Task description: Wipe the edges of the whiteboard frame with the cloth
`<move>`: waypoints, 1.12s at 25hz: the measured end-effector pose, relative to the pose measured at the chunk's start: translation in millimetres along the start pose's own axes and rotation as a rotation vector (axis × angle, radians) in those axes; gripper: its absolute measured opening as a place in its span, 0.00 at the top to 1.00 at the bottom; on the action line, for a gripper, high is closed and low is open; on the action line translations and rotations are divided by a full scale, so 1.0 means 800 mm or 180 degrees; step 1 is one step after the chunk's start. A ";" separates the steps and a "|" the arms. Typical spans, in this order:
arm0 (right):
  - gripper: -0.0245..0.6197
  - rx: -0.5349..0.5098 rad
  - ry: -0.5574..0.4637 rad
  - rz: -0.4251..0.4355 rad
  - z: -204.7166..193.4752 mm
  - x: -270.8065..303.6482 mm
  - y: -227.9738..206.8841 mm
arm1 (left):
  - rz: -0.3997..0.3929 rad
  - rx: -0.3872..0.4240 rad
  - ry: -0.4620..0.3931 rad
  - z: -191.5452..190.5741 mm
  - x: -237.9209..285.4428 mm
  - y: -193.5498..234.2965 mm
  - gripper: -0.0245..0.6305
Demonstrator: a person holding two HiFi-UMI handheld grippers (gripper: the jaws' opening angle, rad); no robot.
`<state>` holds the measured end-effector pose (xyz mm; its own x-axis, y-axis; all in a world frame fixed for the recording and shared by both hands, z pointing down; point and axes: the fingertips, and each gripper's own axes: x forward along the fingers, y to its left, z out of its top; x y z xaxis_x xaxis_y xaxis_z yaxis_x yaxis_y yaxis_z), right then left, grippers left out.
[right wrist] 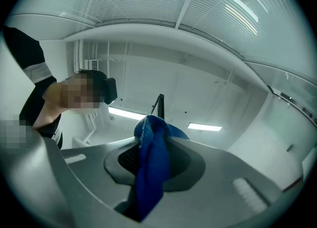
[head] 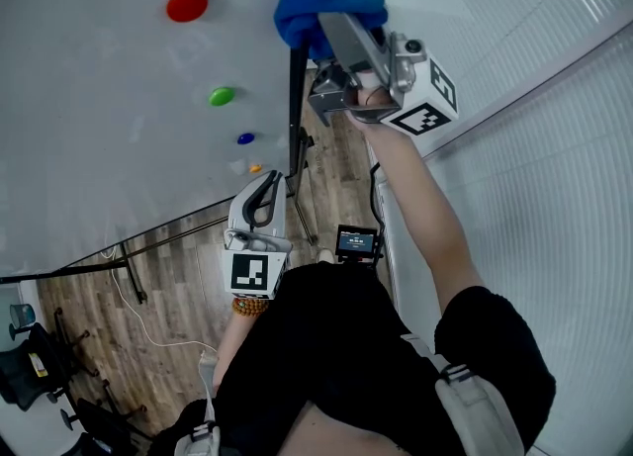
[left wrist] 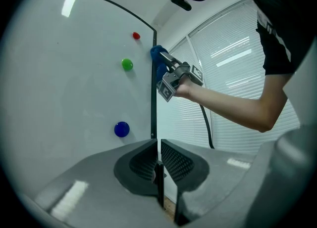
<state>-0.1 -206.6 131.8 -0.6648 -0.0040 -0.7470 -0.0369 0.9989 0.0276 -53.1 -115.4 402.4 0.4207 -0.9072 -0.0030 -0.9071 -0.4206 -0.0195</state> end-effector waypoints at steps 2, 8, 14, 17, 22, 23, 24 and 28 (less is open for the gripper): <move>0.81 0.0013 0.0011 -0.0007 -0.001 0.000 -0.001 | -0.0001 0.0003 0.0025 0.000 0.001 0.000 0.79; 0.81 -0.0007 0.0022 -0.0015 0.001 0.005 0.004 | -0.0032 0.0019 0.0029 0.011 0.003 0.000 0.79; 0.81 -0.0001 0.0070 -0.0037 -0.003 0.001 -0.002 | -0.0063 -0.0013 0.0017 0.024 0.013 -0.001 0.79; 0.81 0.0011 0.0095 -0.0042 -0.008 -0.004 -0.004 | -0.0060 0.0014 0.0037 0.018 0.016 0.001 0.79; 0.81 0.0015 0.0123 -0.0052 -0.010 -0.003 -0.002 | -0.0058 0.0003 0.0052 0.027 0.015 0.001 0.79; 0.81 0.0014 0.0127 -0.0053 -0.010 -0.004 -0.002 | -0.0059 -0.0001 0.0053 0.029 0.016 0.001 0.79; 0.81 0.0013 0.0130 -0.0055 -0.010 -0.005 -0.003 | -0.0059 -0.0005 0.0054 0.030 0.017 0.001 0.79; 0.81 0.0004 0.0145 -0.0070 -0.012 -0.008 -0.006 | -0.0059 -0.0024 0.0051 0.037 0.022 0.002 0.79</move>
<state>-2.8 -211.8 143.1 -0.6972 -0.0281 -0.7163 -0.0510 0.9986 0.0105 -46.3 -131.9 373.0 0.4371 -0.8993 0.0133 -0.8992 -0.4373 -0.0119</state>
